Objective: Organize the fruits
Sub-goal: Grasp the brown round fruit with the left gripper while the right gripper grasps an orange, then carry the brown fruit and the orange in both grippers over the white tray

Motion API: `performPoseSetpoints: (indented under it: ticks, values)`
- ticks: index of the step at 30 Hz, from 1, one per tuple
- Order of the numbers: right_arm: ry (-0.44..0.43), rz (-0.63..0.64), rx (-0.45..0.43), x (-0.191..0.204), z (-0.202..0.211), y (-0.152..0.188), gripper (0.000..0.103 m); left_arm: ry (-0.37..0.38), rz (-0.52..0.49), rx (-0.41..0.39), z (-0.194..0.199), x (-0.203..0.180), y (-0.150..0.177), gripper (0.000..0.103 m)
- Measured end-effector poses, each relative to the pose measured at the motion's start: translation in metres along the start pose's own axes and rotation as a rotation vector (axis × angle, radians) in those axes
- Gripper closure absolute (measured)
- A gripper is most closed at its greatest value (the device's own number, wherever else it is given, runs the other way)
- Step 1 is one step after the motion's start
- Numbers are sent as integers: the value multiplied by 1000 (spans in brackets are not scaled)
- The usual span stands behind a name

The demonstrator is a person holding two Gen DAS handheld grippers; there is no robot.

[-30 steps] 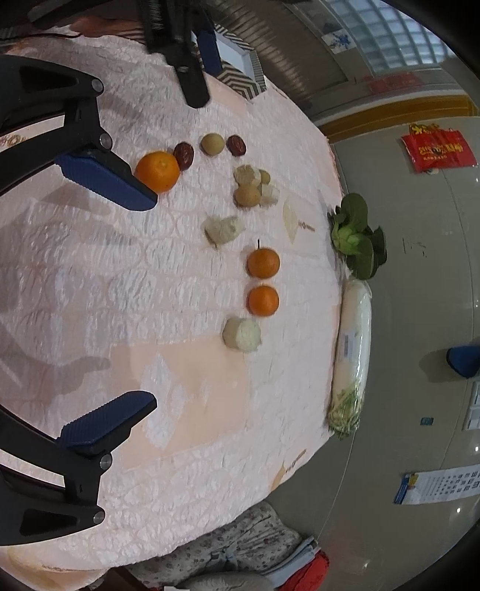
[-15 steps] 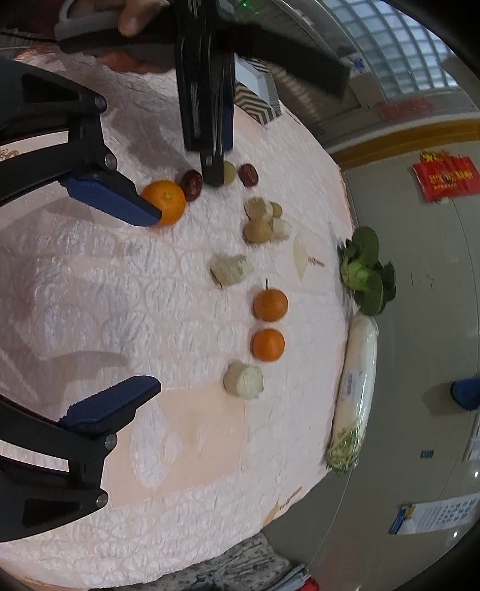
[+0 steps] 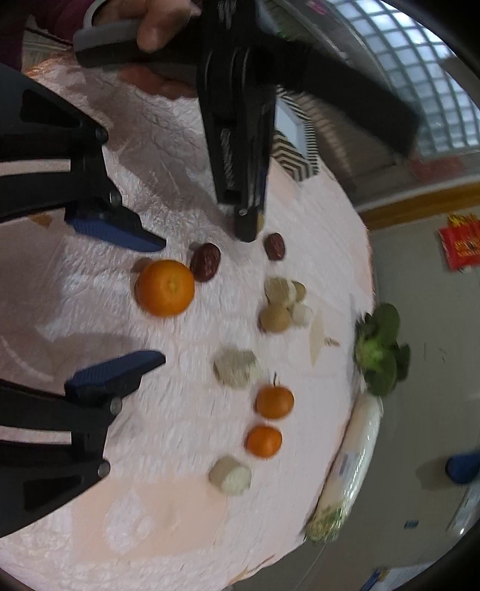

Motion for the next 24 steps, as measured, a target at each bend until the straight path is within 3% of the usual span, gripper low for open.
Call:
performPoseSetpoints:
  ticks: [3,5,7,24]
  values:
    - [-2,10,14,3,-9,-3,54,1,6,-7,6,2,3,80]
    - [-3,22,19,5,-13,-4,66,2,14,-9,10,4,4,80]
    - [16,44,13,7,-15,-5,70,0,17,-9,13,5,6,80]
    - [67,46,-63,33,27,-12,71,-12,38,-66,70,17,22,80]
Point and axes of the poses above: each gripper's, at about its wrist camera, not at the fingertips, and z roughly against the way its jaws point, x to its left, y to its underside, the point moved 3 cm from there along -z, roughly the way its jaws point, and after that the axes turned 6 degrees about y, right-handed, at the moved point
